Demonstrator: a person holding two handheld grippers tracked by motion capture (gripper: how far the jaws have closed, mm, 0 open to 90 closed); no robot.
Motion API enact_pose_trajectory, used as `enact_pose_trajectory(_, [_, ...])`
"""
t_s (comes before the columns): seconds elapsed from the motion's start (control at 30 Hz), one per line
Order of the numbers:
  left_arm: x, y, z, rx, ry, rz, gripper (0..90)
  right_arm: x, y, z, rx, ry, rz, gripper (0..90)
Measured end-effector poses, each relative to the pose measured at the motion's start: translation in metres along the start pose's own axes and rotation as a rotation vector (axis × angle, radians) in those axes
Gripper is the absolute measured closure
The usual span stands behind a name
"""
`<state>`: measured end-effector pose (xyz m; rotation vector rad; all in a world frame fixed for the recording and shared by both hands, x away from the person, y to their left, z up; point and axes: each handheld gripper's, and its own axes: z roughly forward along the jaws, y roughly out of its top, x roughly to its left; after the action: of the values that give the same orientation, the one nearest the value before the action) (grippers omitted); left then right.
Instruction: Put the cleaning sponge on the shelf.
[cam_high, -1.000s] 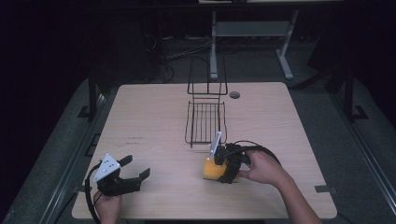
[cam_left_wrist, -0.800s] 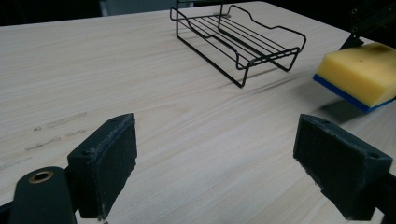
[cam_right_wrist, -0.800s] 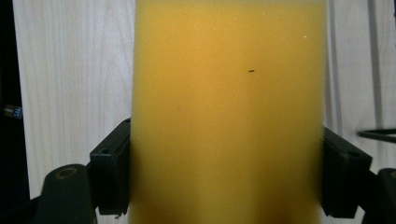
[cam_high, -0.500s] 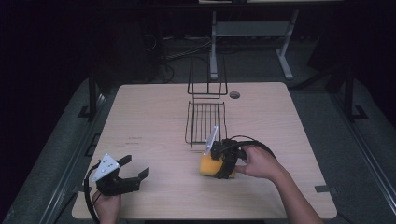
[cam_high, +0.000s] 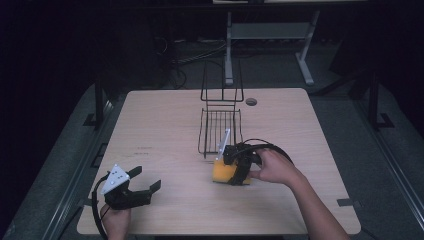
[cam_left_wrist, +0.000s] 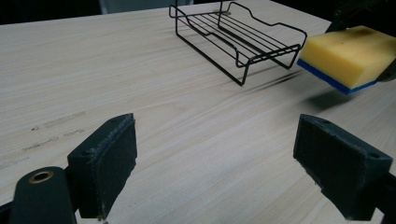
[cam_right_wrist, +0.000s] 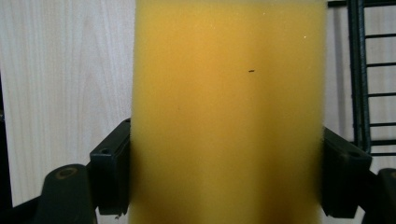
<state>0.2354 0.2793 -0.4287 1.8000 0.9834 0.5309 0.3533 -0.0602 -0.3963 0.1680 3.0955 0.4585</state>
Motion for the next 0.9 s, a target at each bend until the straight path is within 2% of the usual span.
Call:
enact_pose_trajectory(0.43, [0.0, 0.0, -0.001, -0.002, 0.001, 0.0, 12.8, -0.013, 0.01, -0.003, -0.011, 0.013, -0.006, 21.5])
enact_pose_trajectory(0.9, [0.001, 0.0, -0.002, -0.005, 0.004, -0.004, 12.8, -0.025, 0.021, -0.005, -0.013, 0.002, -0.012, 21.5])
